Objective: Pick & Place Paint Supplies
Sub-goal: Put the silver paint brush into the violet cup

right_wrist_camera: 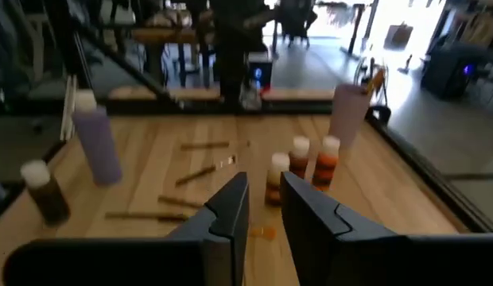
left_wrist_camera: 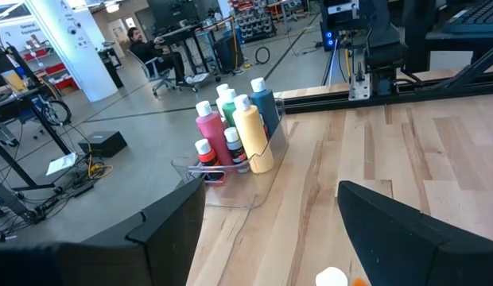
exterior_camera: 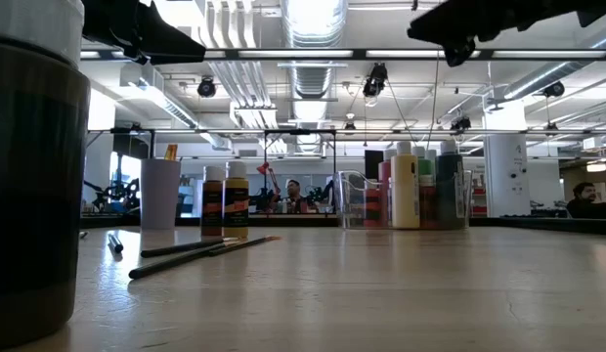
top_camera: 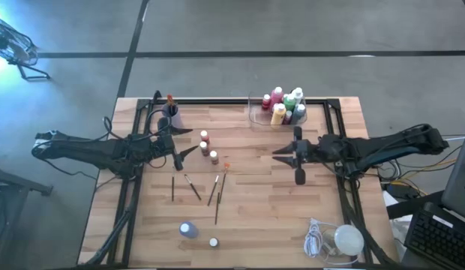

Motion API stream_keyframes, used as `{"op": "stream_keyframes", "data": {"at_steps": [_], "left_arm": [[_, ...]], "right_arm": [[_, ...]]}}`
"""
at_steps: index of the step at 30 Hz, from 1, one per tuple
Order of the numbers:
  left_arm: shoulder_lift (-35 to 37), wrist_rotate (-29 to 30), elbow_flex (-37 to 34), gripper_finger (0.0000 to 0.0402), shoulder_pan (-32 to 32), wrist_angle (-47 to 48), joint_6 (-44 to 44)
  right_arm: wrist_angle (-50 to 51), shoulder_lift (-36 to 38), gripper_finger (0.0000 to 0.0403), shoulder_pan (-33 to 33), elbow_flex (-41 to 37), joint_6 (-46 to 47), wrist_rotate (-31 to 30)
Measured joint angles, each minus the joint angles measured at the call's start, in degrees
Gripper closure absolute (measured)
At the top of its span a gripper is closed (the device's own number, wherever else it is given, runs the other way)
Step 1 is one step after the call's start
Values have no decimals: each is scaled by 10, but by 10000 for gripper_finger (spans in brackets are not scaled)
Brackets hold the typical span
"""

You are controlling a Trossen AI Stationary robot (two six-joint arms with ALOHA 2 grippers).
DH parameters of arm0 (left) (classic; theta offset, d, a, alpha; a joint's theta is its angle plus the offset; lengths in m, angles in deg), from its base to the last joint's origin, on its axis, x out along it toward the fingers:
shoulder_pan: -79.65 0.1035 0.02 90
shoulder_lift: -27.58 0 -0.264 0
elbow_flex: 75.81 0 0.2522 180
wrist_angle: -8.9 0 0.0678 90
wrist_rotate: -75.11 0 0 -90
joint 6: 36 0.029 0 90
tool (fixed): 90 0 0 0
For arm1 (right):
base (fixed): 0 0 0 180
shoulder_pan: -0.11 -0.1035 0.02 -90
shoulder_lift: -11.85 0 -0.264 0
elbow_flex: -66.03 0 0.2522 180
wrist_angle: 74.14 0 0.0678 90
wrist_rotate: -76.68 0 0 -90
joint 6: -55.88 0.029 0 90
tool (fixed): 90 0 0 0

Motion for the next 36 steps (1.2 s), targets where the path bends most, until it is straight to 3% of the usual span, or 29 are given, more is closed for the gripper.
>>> {"op": "stream_keyframes", "data": {"at_steps": [15, 22, 31, 36], "left_arm": [[0, 0, 0, 110, 0, -12, -4], [1, 5, 2, 110, 0, -46, -26], [-6, -3, 2, 110, 0, -51, -24], [-15, -6, 23, 110, -1, 67, -45]], "right_arm": [[239, 180, 393, 12, 0, -10, -2], [243, 236, 383, 12, 0, -36, -1], [244, 245, 364, 12, -1, -37, 0], [243, 245, 352, 12, -1, -37, 0]]}}
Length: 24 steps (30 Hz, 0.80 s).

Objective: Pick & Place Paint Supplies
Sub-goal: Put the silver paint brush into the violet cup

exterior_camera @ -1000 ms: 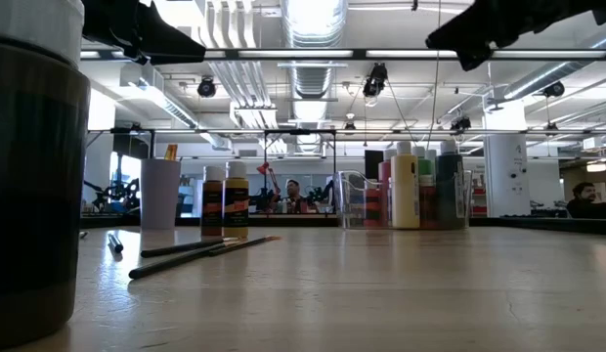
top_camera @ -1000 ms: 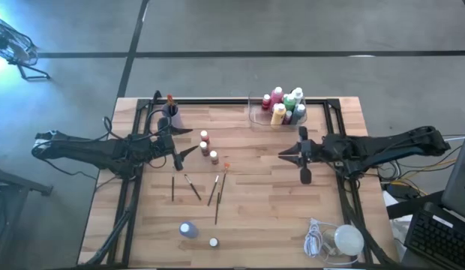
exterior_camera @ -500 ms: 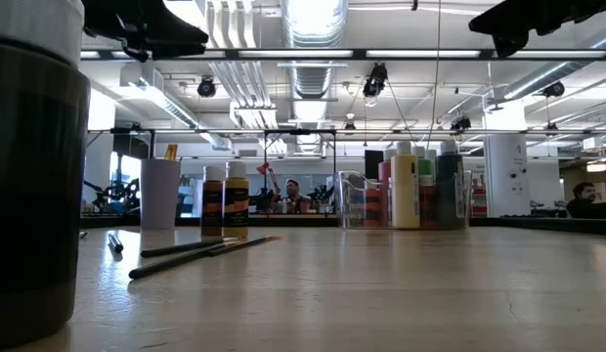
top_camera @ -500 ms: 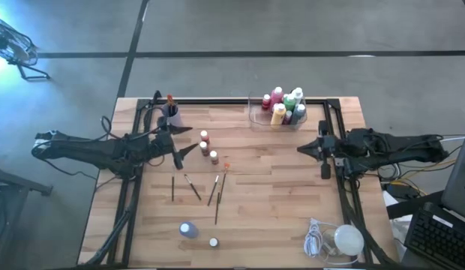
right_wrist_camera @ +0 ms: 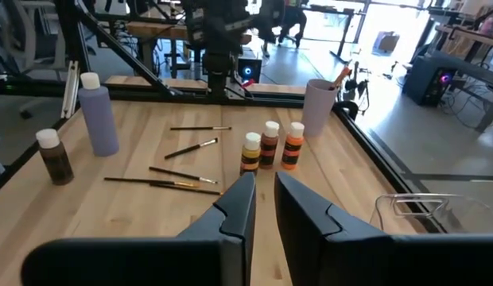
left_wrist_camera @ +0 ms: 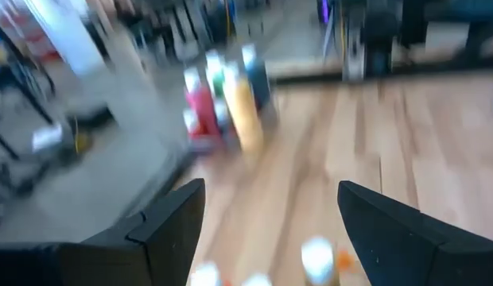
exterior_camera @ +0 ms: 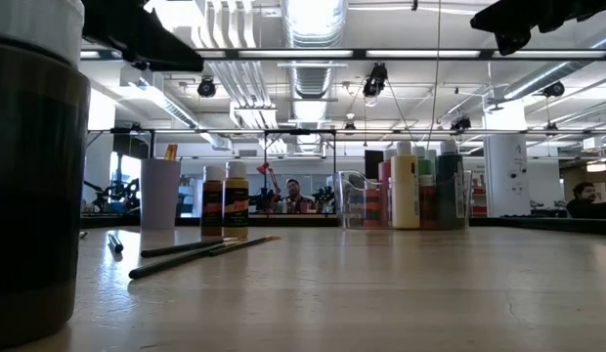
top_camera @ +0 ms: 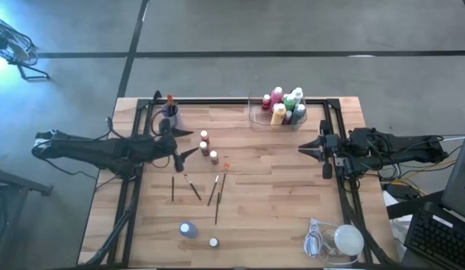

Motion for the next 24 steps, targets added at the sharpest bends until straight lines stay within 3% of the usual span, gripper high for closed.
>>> {"op": "stream_keyframes", "data": {"at_steps": [4, 7, 12, 17, 24], "left_arm": [[-4, 0, 89, 110, -7, 227, -75], [-8, 8, 159, 110, -8, 390, -191], [-8, 55, 213, 110, -7, 567, -372], [-8, 82, 177, 110, -7, 624, -527], [-21, 78, 81, 110, -7, 572, -662]], "right_arm": [[0, 0, 342, 0, 0, 0, 0], [0, 0, 335, 0, 0, 0, 0], [0, -1, 320, 0, 0, 0, 0], [0, -1, 305, 0, 0, 0, 0], [0, 0, 286, 0, 0, 0, 0]]}}
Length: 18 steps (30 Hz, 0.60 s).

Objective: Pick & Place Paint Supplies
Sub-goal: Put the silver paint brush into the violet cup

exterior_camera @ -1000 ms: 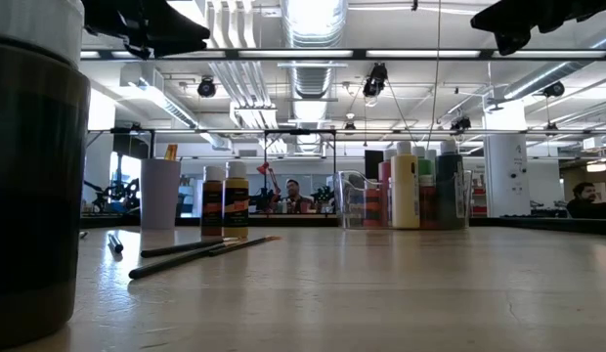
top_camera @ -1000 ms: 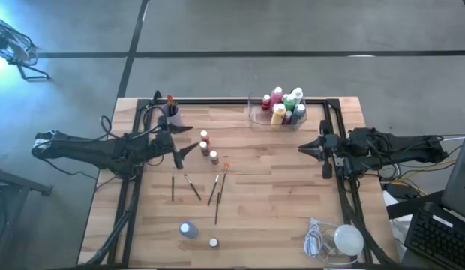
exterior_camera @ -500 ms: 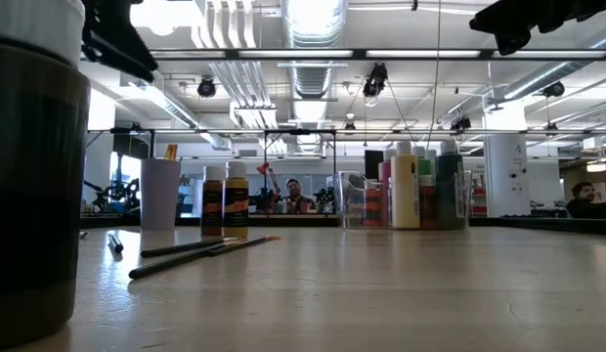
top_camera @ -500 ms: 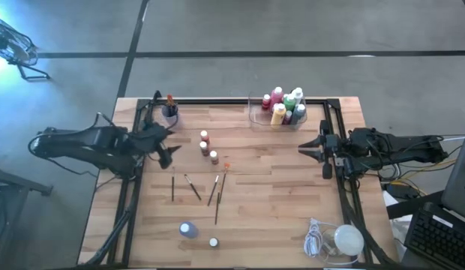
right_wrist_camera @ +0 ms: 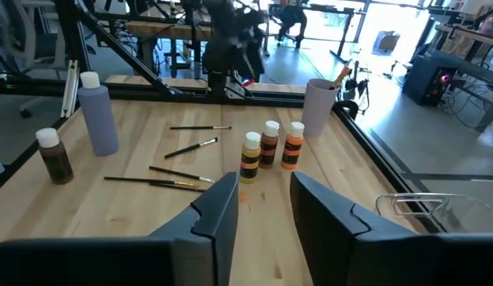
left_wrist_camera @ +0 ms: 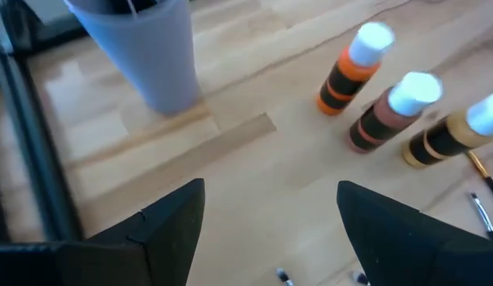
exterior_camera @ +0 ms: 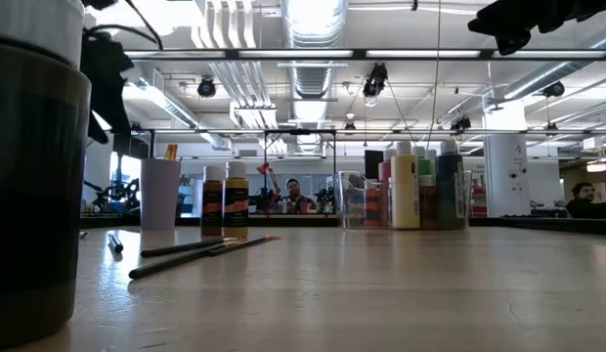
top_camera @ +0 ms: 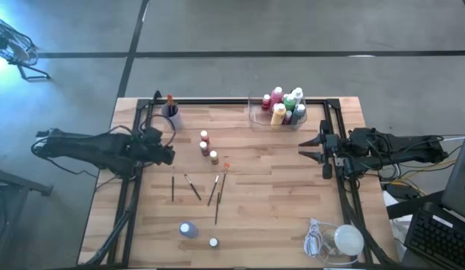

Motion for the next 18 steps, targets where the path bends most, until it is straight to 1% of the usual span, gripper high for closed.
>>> {"op": "stream_keyframes", "data": {"at_steps": [5, 12, 18], "left_arm": [[-17, -24, -46, 110, 0, -57, -33], [-52, -36, -92, 110, 0, -83, -87], [-85, -48, -117, 110, 0, -141, -100]], "right_arm": [[0, 0, 272, 0, 0, 0, 0], [0, 0, 256, 0, 0, 0, 0], [0, 0, 242, 0, 0, 0, 0]]}}
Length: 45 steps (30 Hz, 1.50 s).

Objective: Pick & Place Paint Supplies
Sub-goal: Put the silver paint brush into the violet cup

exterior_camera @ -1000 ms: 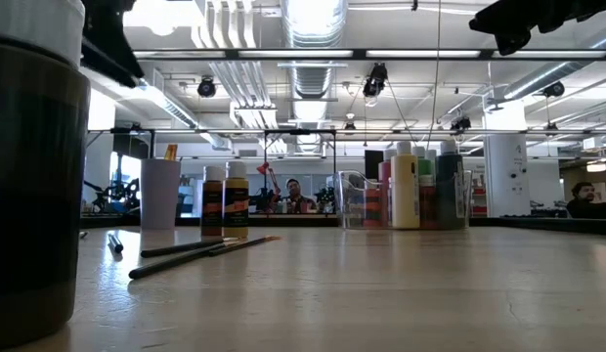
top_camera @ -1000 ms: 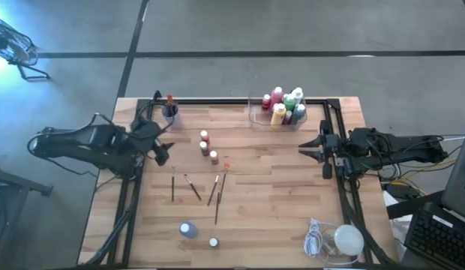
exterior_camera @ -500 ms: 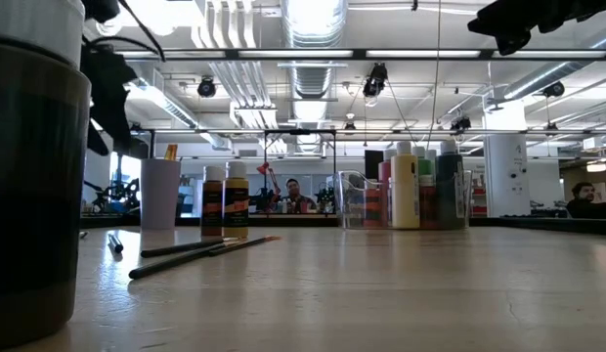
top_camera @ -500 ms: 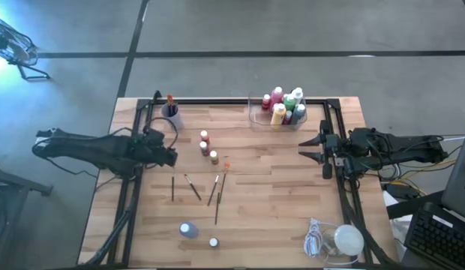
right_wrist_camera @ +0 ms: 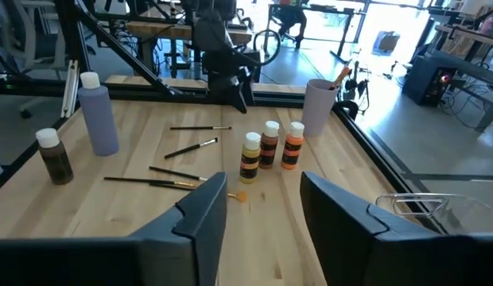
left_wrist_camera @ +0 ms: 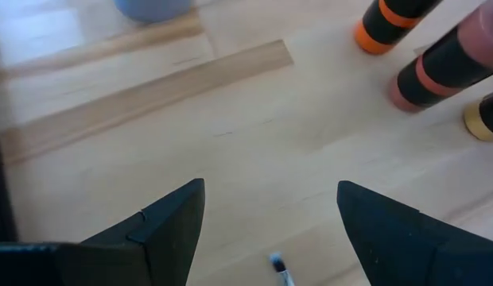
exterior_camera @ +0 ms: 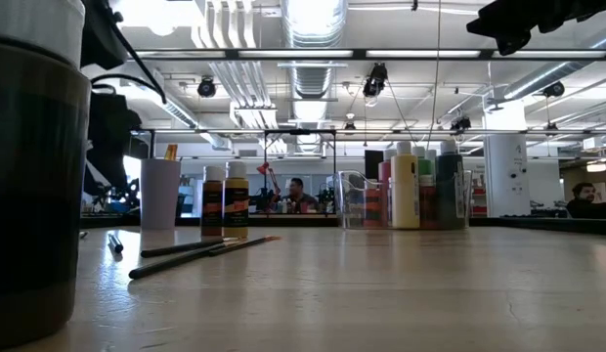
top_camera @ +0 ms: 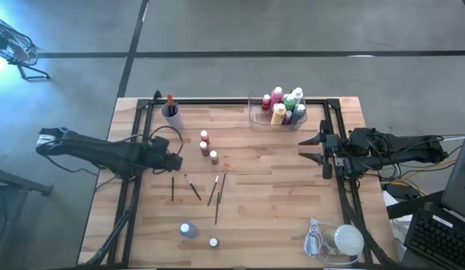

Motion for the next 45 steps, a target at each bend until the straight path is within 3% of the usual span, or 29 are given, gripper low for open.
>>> {"op": "stream_keyframes", "data": {"at_steps": [25, 30, 40, 45], "left_arm": [[-208, -70, -3, 110, -1, -91, -140], [-221, -71, -4, 117, -5, -90, -176], [-221, -80, -5, 174, -39, -81, -196], [-221, -81, -5, 179, -59, -81, -213]], "right_arm": [[0, 0, 192, 0, 0, 0, 0], [0, 0, 185, 0, 0, 0, 0], [0, 0, 165, 0, 0, 0, 0], [0, 0, 151, 0, 0, 0, 0]]}}
